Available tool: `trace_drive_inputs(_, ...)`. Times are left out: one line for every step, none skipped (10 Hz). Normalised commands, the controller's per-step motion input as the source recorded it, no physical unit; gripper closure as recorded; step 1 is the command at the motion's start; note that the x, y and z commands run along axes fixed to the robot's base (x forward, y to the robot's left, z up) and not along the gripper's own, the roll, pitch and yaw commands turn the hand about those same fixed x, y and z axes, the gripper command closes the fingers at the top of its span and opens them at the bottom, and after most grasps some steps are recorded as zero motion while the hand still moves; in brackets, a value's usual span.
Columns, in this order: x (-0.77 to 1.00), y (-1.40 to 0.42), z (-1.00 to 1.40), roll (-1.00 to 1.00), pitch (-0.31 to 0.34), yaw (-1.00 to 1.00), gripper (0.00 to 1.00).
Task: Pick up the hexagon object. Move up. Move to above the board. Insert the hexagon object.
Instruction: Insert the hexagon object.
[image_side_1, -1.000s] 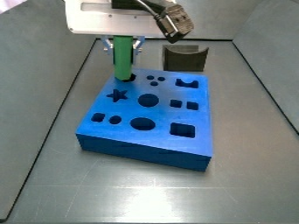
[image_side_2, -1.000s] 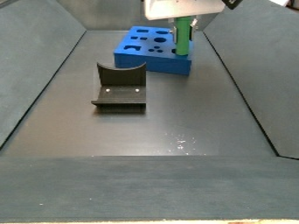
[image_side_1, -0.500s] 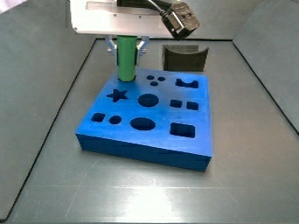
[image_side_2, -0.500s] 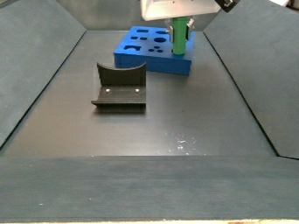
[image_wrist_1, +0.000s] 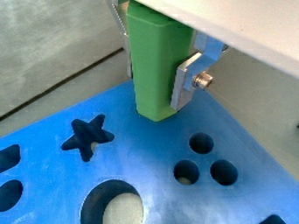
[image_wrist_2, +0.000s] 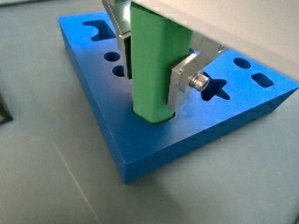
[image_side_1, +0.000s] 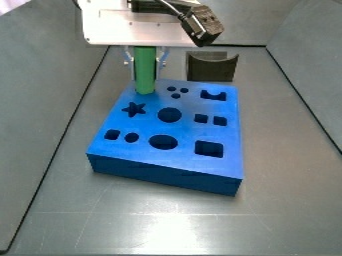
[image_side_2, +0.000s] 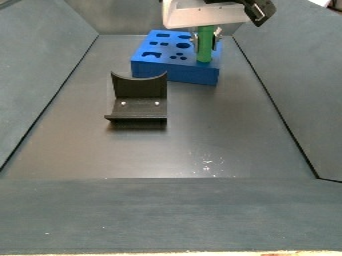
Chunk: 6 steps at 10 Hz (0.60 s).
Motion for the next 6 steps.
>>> trace_drive_inputs(0.00, 0.00, -0.40, 0.00, -0.780, -0.28, 1.00)
trace_drive_inputs(0.00, 0.00, -0.56, 0.04, -0.569, -0.26, 1.00)
trace_drive_inputs(0.01, 0.00, 0.00, 0.00, 0.011, 0.00, 1.00)
trace_drive_inputs(0.13, 0.00, -0.33, 0.05, 0.251, 0.07, 1.00)
trace_drive_inputs(0.11, 0.00, -0.55, 0.32, 0.503, 0.11, 1.00)
trace_drive_inputs(0.08, 0.00, -0.50, 0.33, 0.537, 0.10, 1.00)
